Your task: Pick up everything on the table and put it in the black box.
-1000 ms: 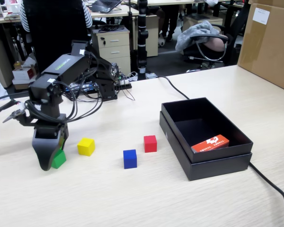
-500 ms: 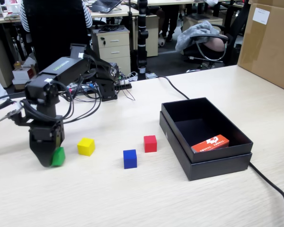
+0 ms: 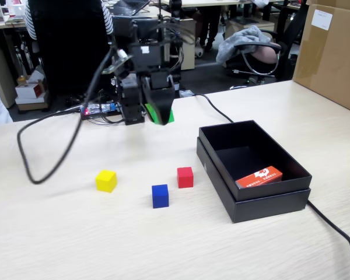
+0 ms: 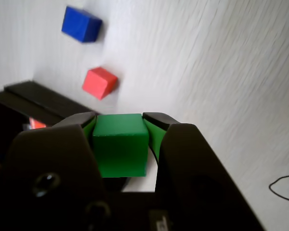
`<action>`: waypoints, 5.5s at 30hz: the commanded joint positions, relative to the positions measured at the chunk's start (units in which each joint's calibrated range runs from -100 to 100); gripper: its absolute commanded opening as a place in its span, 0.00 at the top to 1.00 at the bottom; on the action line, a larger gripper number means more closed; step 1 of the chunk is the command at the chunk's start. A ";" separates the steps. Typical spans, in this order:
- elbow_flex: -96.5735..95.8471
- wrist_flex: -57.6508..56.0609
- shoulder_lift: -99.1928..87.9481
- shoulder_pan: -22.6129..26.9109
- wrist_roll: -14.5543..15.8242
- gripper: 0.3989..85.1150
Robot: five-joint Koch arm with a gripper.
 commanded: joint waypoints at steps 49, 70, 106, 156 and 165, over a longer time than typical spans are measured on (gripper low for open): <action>27.96 -1.84 17.71 1.86 4.20 0.54; -2.42 0.32 11.74 -15.04 1.51 0.44; 18.16 1.09 52.13 -16.85 3.03 0.49; 35.39 -3.92 38.94 12.55 5.81 0.99; 44.18 -5.13 56.04 14.16 8.35 0.99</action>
